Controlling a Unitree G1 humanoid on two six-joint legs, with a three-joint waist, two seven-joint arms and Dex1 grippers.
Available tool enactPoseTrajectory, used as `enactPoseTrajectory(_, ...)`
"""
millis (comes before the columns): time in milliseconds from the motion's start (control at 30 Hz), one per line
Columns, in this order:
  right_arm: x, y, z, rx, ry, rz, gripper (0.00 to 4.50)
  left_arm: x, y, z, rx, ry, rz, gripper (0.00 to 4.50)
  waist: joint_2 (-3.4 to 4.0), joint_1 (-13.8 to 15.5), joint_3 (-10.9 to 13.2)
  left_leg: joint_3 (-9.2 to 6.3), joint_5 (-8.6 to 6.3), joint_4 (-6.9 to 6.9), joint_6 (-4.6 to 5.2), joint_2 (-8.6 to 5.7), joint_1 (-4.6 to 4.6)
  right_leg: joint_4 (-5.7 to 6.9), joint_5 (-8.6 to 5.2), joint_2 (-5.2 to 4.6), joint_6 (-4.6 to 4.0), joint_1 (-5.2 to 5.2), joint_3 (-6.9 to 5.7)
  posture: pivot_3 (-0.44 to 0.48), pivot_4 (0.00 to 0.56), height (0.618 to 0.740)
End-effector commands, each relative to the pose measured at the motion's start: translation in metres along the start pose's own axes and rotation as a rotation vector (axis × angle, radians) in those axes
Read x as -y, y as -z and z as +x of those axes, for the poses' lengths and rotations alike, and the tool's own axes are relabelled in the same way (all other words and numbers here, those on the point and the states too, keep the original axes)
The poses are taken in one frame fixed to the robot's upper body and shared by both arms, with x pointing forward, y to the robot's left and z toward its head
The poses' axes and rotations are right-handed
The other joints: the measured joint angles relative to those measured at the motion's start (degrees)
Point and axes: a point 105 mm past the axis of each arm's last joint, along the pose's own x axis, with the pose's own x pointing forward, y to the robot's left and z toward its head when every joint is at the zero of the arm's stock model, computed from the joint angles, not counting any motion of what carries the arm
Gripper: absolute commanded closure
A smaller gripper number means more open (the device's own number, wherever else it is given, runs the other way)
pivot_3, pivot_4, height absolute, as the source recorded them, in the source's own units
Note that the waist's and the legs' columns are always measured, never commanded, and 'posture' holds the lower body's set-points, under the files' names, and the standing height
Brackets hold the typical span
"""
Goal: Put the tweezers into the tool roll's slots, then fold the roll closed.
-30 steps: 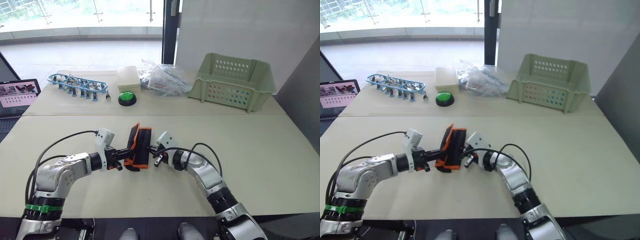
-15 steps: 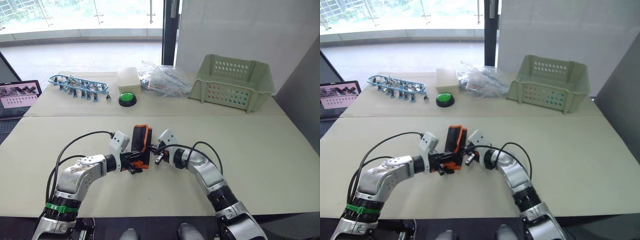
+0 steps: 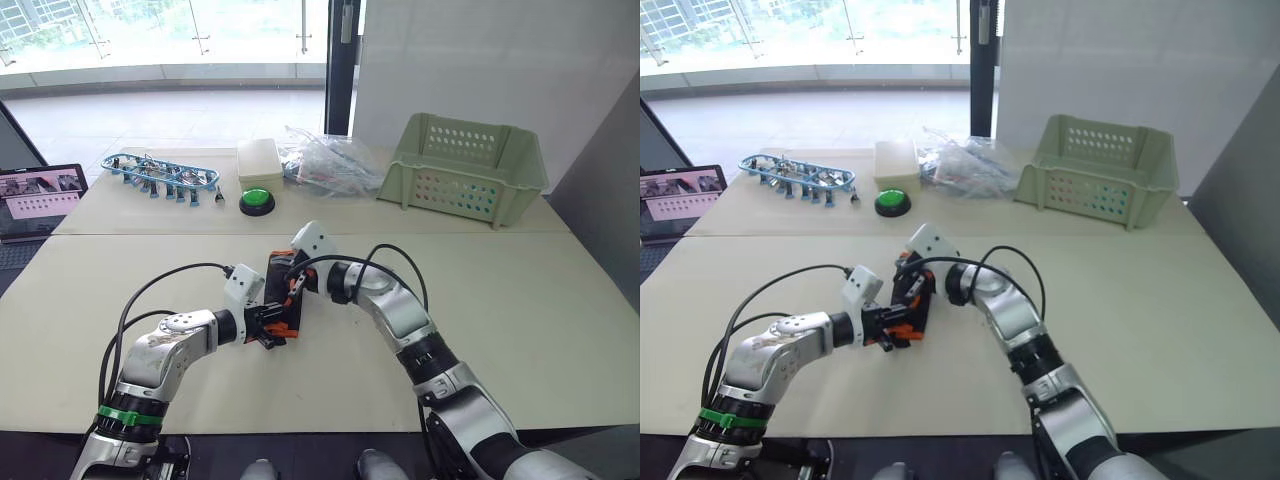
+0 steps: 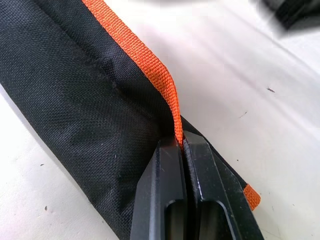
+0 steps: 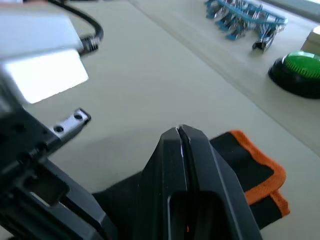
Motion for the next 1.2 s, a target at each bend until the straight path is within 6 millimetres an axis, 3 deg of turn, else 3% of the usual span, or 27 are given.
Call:
enactPoseTrajectory(33, 0.000, 0.008, 0.003, -0.049, -0.009, 0.000, 4.50, -0.004, 0.040, 0.001, -0.153, -0.039, -0.065, 4.49, 0.00, 0.0, 0.0, -0.01, 0.00, 0.00, 0.00, 0.00, -0.02, 0.00, 0.00, 0.00, 0.00, -0.01, 0.00, 0.000, 0.150, 0.713)
enactPoseTrajectory(233, -0.005, 0.026, 0.006, -0.125, -0.041, 0.019, 4.50, -0.005, 0.036, -0.005, -0.141, -0.036, -0.050, 4.49, 0.00, -0.3, 0.0, -0.01, 0.00, -0.01, 0.00, 0.00, 0.00, 0.01, 0.00, 0.00, 0.00, -0.01, 0.00, 0.000, 0.150, 0.713)
enactPoseTrajectory(433, -0.010, 0.034, 0.009, -0.132, -0.049, 0.042, 4.50, -0.005, 0.027, -0.016, -0.097, -0.004, -0.039, 2.65, 0.01, -0.6, 0.0, -0.02, 0.00, -0.04, 0.00, 0.01, 0.02, 0.00, 0.00, 0.02, 0.00, -0.02, 0.00, 0.000, 0.150, 0.713)
enactPoseTrajectory(633, -0.012, 0.037, 0.011, -0.133, -0.052, 0.051, 4.50, 0.001, -0.009, -0.049, 0.021, 0.126, 0.069, 0.66, 0.03, -1.6, 0.0, -0.02, 0.00, -0.12, 0.00, 0.08, 0.03, 0.01, -0.01, 0.10, 0.00, -0.10, 0.01, 0.000, 0.150, 0.713)
enactPoseTrajectory(767, -0.012, 0.036, 0.011, -0.124, -0.051, 0.061, 4.50, 0.001, -0.018, -0.068, 0.052, 0.202, 0.088, 0.66, 0.05, -1.8, 0.0, -0.01, 0.00, -0.17, 0.00, 0.08, -0.04, 0.00, -0.01, 0.09, 0.00, -0.19, 0.01, 0.000, 0.150, 0.713)
enactPoseTrajectory(867, -0.013, 0.033, 0.012, -0.113, -0.051, 0.067, 4.50, -0.005, -0.022, -0.074, 0.083, 0.236, 0.092, 1.52, 0.05, -1.7, 0.0, -0.01, 0.00, -0.17, 0.00, 0.06, -0.07, -0.06, -0.01, 0.07, 0.00, -0.19, 0.00, 0.000, 0.150, 0.713)
enactPoseTrajectory(1133, -0.013, 0.030, 0.009, -0.097, -0.047, 0.078, 4.50, -0.005, -0.026, -0.051, 0.172, 0.293, 0.122, 4.20, 0.03, -1.8, 0.0, -0.01, 0.00, -0.25, 0.00, 0.06, -0.15, -0.07, -0.01, 0.07, 0.00, -0.30, 0.00, 0.000, 0.150, 0.713)
enactPoseTrajectory(1167, -0.013, 0.030, 0.009, -0.095, -0.047, 0.080, 4.50, -0.007, -0.022, -0.046, 0.156, 0.284, 0.137, 4.49, 0.03, -1.9, 0.0, -0.01, 0.00, -0.29, 0.00, 0.06, -0.15, -0.07, 0.00, 0.07, 0.00, -0.32, 0.01, 0.000, 0.150, 0.713)
enactPoseTrajectory(1200, -0.014, 0.030, 0.009, -0.094, -0.046, 0.081, 4.50, -0.009, -0.018, -0.043, 0.144, 0.278, 0.150, 4.49, 0.03, -1.8, 0.0, -0.01, 0.00, -0.32, 0.00, 0.06, -0.15, -0.07, 0.00, 0.06, 0.00, -0.32, 0.01, 0.000, 0.150, 0.713)
